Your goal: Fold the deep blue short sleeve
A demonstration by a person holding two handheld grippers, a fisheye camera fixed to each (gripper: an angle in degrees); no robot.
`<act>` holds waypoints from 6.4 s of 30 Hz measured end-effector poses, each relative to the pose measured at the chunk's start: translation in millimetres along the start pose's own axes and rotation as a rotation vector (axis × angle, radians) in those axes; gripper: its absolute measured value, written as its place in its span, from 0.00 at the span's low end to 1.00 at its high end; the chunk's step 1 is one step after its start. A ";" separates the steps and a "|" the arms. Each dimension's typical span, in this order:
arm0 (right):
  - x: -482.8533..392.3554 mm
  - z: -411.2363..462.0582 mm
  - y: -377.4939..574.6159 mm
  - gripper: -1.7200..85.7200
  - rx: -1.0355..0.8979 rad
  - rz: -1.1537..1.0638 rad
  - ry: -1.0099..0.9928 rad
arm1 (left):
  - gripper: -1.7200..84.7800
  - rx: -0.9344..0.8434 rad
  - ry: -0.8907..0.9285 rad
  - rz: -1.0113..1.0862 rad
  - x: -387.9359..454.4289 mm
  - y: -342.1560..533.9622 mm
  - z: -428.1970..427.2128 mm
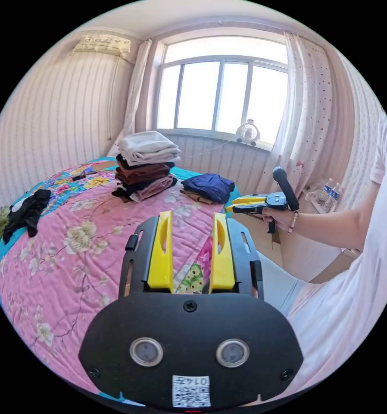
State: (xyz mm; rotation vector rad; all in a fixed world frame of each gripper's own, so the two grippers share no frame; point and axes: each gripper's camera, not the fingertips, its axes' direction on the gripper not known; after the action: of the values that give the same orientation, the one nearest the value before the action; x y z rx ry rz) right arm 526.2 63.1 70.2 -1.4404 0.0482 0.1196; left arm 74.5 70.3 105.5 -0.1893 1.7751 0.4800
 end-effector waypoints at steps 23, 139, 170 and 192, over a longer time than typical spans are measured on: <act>296.8 112.2 13.3 0.05 -0.009 0.441 -0.125 | 0.17 -0.435 0.213 -0.209 -32.9 -192.7 490.1; -238.4 101.8 -162.6 0.15 -0.280 -0.571 -0.646 | 0.09 -0.230 -0.275 -0.772 -241.0 200.5 -352.3; -134.5 139.2 -162.7 0.16 -0.403 -0.346 -0.383 | 0.12 -0.464 -0.127 -0.532 -294.8 116.6 -196.9; -158.7 167.1 -171.6 0.11 -0.529 -0.580 -0.461 | 0.01 -0.300 -0.154 -0.745 -284.8 128.9 -242.5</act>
State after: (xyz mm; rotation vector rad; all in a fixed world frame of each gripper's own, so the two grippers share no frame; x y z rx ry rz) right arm 381.1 198.8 277.9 -1.8595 -0.8268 -0.0199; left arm -115.3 50.0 452.1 -0.9563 1.3468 0.2022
